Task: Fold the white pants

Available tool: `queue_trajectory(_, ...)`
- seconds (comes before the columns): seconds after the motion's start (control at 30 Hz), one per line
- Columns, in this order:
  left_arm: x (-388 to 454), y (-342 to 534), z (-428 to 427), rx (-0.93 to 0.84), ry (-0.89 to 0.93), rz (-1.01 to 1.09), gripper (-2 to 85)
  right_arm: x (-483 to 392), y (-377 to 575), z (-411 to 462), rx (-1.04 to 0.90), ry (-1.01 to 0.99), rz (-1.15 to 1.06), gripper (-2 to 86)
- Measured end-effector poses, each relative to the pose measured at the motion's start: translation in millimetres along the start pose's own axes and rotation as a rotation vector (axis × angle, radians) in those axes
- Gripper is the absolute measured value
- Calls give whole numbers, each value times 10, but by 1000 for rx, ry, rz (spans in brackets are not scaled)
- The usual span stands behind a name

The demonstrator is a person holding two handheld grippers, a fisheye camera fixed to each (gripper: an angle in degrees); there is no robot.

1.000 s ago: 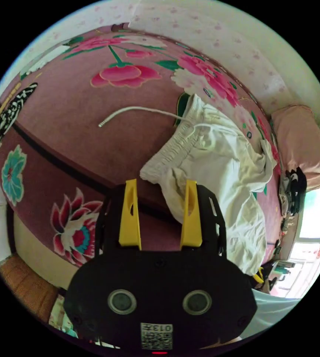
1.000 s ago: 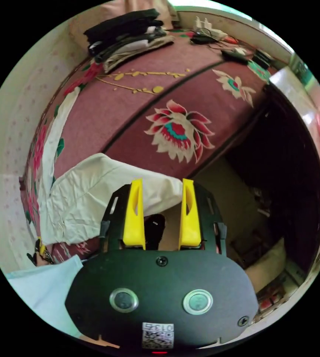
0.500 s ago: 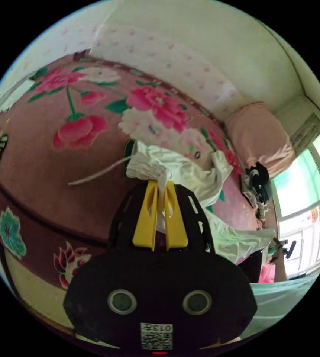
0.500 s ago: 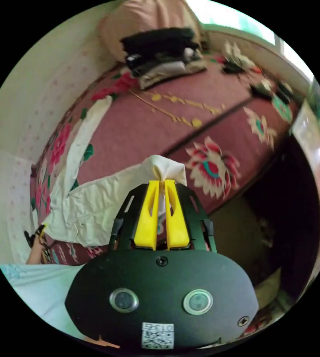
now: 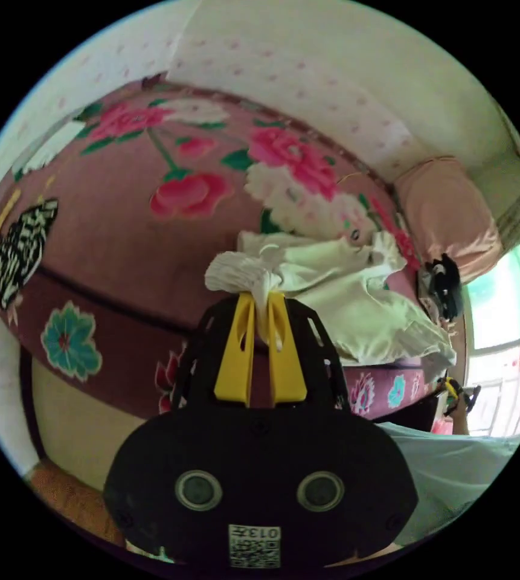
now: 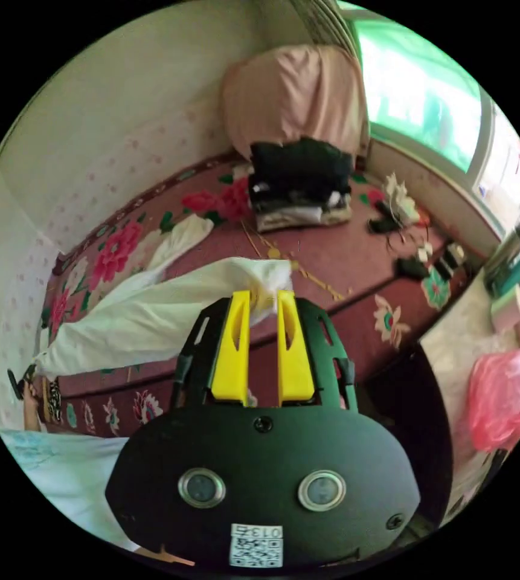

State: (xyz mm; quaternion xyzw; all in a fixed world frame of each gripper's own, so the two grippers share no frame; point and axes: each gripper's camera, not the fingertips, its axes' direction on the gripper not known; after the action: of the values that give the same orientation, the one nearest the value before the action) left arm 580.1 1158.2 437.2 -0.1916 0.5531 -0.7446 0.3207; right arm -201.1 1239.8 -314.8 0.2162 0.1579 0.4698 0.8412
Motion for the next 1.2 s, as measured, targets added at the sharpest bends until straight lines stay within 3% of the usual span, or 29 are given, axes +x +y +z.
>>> queue_trajectory(0.13, -219, 418, 358, -171, 10, -128, 44, 270, 574, 710, -157, -41, 122, 120)
queue_trajectory(0.23, -121, 654, 317, -97, 50, -189, 52, 256, 892, 1005, -161, -78, 174, 120)
queue_trajectory(0.43, 558, 729, 1, 21, -130, -56, 97, -363, 918, 1765, -220, -198, 107, 118)
queue_trajectory(0.6, 1283, 738, 169, 2, -315, 52, 154, -1169, 828, 2600, -363, -98, -67, 56)
queue_trajectory(0.7, 1642, 687, 270, -29, -434, 84, 135, -1455, 756, 2700, -395, -17, -169, 23)
queue_trajectory(0.8, 1808, 693, 181, -29, -485, 92, 113, -1643, 647, 2387, -306, 129, -385, 18)
queue_trajectory(0.9, 1762, 738, 45, -56, -423, 16, 101, -1454, 535, 2108, -304, 221, -452, 22)
queue_trajectory(1.03, 1785, 825, -48, -83, -433, -40, 94, -953, 499, 2252, -373, 352, -382, 52)
queue_trajectory(1.13, 1923, 807, -173, -47, -407, -61, 87, -612, 559, 2535, -504, 316, -235, 85)
queue_trajectory(1.2, 2226, 690, -188, -29, -432, 47, 81, -606, 563, 2373, -344, 259, -108, 82)
